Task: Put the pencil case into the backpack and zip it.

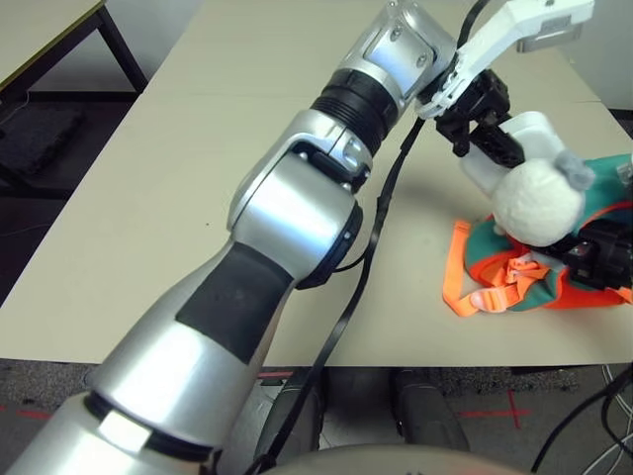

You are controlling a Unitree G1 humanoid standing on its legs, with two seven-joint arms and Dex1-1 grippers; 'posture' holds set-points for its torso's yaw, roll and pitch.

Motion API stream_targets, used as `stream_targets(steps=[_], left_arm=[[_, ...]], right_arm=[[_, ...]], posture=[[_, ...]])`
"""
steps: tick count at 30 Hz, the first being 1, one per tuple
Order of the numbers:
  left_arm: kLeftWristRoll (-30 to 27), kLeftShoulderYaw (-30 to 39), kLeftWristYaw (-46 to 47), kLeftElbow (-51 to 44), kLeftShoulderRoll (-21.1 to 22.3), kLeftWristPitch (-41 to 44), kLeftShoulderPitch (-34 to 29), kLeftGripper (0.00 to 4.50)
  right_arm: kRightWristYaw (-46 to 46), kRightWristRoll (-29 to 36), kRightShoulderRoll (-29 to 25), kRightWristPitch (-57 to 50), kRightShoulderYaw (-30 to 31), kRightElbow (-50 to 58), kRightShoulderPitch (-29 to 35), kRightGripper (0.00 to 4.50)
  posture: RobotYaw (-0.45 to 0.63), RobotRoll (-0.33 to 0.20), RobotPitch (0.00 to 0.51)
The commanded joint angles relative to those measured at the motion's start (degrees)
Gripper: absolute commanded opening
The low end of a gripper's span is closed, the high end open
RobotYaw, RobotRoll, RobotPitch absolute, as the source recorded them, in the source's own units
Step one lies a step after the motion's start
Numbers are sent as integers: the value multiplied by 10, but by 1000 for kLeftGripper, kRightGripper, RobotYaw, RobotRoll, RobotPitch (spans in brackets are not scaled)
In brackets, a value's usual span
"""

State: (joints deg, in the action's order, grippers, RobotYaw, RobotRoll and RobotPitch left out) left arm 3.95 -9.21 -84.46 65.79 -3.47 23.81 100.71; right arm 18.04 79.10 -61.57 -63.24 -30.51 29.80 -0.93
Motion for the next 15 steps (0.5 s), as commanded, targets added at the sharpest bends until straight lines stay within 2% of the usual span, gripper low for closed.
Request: stream_targets(steps=[1, 8, 15], left_arm=[[-47, 25, -18, -41, -7, 18, -13, 1378], [-85, 52, 26, -89, 14, 56, -37, 1378], [-112, 61, 78, -126, -14, 66, -63, 1378]], right_arm=[[37, 5, 5, 3, -19, 4, 16, 106], [77, -21, 7, 6, -43, -12, 36, 106], [110, -41, 13, 15, -57, -24, 47, 106]], posture=[[-89, 0, 179], [-72, 0, 186], [-71, 0, 181]])
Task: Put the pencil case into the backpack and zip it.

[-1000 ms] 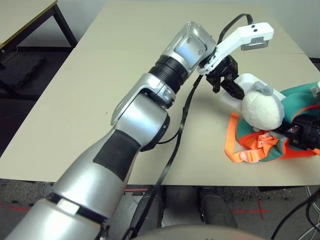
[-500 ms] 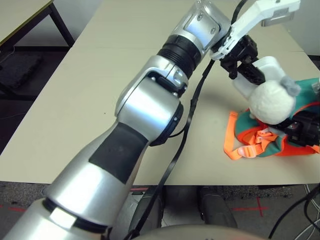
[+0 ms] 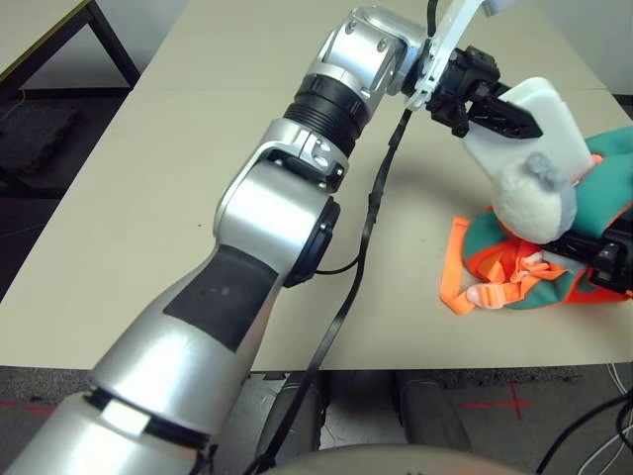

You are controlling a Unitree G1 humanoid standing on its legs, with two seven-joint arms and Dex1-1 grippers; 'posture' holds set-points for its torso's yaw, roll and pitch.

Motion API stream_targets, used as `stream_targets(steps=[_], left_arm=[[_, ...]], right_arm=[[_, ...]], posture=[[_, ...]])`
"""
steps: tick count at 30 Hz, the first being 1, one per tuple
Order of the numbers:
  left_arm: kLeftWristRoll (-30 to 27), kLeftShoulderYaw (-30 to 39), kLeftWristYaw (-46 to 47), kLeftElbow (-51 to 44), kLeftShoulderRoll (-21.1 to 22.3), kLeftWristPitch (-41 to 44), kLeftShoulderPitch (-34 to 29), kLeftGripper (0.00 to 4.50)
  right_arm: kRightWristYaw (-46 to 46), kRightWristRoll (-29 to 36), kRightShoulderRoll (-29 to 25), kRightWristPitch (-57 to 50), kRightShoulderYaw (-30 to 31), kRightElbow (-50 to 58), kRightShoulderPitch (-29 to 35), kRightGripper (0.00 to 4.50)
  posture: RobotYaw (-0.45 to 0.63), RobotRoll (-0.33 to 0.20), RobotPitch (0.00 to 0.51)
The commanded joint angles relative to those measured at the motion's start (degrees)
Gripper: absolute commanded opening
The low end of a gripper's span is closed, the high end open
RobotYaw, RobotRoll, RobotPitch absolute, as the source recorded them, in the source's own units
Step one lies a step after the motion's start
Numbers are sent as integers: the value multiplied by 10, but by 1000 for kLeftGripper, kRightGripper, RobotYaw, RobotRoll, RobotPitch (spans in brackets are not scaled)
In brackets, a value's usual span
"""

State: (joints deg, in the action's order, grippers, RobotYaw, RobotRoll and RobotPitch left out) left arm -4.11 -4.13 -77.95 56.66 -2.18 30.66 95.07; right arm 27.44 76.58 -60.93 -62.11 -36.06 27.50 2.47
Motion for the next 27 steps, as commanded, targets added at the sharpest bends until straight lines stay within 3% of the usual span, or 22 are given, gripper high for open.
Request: stream_targets(steps=[1, 7, 13, 17, 21, 22, 27], left_arm=[[-33, 5, 19, -47, -34, -1, -18, 1378], [-26, -45, 45, -117, -82, 20, -89, 1378], [-9, -101, 62, -113, -115, 6, -127, 1378], [-10, -116, 70, -105, -112, -4, -127, 1378], [-22, -94, 71, -102, -76, -9, -104, 1378], [-26, -86, 71, -101, -67, -10, -96, 2136], [-48, -53, 66, -97, -24, -12, -67, 3568]], right_arm=[[20, -18, 8, 5, -5, 0, 16, 106], [34, -36, 21, 13, -8, 0, 30, 106], [32, -49, 34, 19, 7, -1, 20, 106], [33, -59, 40, 21, 20, -6, 7, 106], [42, -67, 39, 19, 26, -13, 0, 106], [44, -68, 37, 17, 25, -15, -1, 106], [55, -67, 23, 6, 19, -22, -4, 106]], posture=[[-72, 0, 180], [-79, 0, 174], [-83, 0, 164], [-74, 0, 166], [-55, 0, 177], [-52, 0, 182], [-44, 0, 196]])
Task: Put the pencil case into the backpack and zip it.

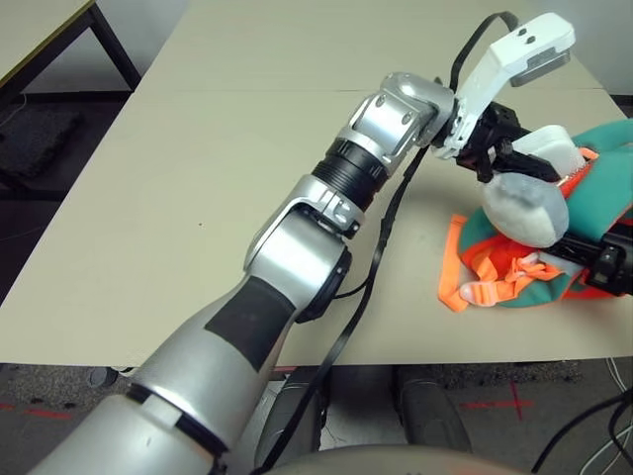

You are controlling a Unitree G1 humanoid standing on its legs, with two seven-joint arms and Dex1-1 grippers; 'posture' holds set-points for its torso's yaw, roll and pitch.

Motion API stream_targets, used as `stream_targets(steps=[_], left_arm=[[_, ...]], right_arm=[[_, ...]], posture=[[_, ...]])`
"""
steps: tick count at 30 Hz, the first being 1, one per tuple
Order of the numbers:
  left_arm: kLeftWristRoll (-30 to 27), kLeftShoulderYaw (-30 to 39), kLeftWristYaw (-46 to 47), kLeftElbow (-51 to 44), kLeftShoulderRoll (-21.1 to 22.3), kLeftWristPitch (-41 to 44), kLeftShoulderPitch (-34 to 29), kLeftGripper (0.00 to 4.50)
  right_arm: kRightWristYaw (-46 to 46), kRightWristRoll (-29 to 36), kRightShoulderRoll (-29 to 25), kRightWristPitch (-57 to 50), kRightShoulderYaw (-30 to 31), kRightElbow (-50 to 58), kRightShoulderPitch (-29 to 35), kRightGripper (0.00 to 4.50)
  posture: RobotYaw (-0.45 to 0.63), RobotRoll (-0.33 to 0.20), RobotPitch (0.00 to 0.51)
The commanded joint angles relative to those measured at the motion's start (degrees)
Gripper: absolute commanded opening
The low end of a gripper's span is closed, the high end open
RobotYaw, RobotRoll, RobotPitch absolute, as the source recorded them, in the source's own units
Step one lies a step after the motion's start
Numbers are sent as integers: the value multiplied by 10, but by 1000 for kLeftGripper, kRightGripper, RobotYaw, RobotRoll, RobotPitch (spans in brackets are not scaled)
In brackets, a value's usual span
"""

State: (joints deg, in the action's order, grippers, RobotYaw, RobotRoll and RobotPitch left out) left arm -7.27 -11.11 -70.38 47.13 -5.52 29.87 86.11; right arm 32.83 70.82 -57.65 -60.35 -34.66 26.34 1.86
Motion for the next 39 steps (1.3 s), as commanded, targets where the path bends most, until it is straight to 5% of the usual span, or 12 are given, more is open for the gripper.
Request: stream_targets(steps=[1, 3, 7, 22, 39], left_arm=[[-19, 22, -11, 2, 19, -6, 29, 3846], [-23, 29, -13, 9, 33, -9, 38, 4431], [-22, 31, -16, 20, 52, -16, 48, 4351], [-8, 17, -33, 48, 80, -11, 53, 71], [8, -34, -52, 25, 56, -5, -9, 0]], right_arm=[[3, -9, -12, -14, 5, -13, 0, 106], [6, -10, -17, -17, 3, -16, -1, 106], [9, -11, -21, -20, 1, -20, -3, 106], [4, -13, -16, -29, -1, -16, -2, 106], [-4, -9, -10, -33, 4, -14, -7, 106]], posture=[[-43, 0, 198], [-45, 0, 200], [-49, 0, 201], [-57, 0, 194], [-70, 0, 201]])
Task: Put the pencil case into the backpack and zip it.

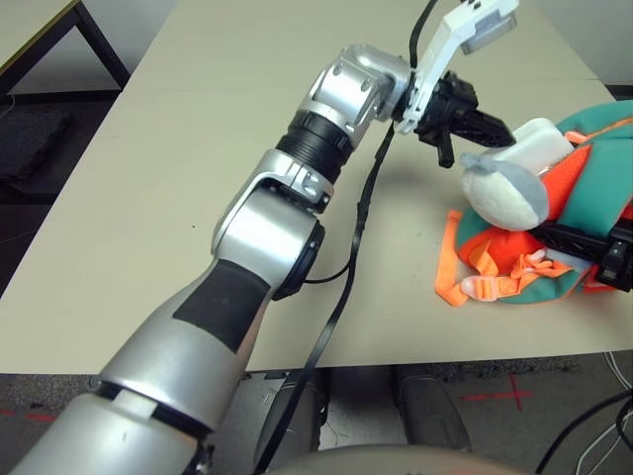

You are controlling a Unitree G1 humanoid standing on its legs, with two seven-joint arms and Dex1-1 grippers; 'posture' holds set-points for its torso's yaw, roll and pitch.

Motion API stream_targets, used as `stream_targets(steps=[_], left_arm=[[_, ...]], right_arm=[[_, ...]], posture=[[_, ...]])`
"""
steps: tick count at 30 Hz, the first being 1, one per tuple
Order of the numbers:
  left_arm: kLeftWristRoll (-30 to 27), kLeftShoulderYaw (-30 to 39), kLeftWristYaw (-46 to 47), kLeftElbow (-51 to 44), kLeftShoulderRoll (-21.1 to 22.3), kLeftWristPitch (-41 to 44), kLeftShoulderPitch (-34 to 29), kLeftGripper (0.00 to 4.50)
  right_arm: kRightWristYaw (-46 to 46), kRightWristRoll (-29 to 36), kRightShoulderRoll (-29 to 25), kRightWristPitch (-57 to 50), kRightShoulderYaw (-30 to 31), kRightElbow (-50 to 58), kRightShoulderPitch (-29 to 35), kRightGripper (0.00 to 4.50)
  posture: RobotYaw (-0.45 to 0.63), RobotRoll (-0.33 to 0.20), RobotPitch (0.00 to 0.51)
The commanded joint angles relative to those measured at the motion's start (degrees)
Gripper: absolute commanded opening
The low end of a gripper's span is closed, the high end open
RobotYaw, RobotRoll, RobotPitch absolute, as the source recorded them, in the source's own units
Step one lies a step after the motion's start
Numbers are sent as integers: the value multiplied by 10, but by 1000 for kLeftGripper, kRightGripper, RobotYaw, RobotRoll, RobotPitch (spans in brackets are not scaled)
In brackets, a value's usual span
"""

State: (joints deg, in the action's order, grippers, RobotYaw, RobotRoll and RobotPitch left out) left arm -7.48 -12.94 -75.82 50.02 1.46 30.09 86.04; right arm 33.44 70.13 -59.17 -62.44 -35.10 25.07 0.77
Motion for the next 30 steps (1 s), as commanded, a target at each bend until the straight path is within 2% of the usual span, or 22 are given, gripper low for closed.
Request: stream_targets(steps=[1, 9, 15, 19, 24, 27, 30], left_arm=[[11, -14, 9, 5, -22, -11, -7, 0], [13, 12, 86, 90, -100, -68, 32, 0], [7, 20, 93, 111, -142, -76, 50, 0], [3, 22, 87, 108, -153, -72, 49, 0], [-3, 24, 66, 81, -127, -60, 43, 0], [-9, 39, 55, 59, -88, -57, 58, 0], [-11, 41, 9, 18, -21, -60, 64, 553]], right_arm=[[-11, -1, 6, -12, 9, 0, 4, 106], [-17, 7, 9, -16, 12, 7, 5, 106], [-22, 11, 10, -17, 16, 7, 1, 106], [-28, 11, 13, -15, 20, 8, -3, 106], [-29, 6, 16, -12, 26, 5, -8, 106], [-28, 1, 18, -9, 33, 0, -16, 106], [-25, -7, 20, -5, 44, -8, -31, 106]], posture=[[-75, 0, 204], [-93, 0, 208], [-107, 0, 205], [-109, 0, 200], [-92, 0, 194], [-67, 0, 183], [-48, 0, 175]])
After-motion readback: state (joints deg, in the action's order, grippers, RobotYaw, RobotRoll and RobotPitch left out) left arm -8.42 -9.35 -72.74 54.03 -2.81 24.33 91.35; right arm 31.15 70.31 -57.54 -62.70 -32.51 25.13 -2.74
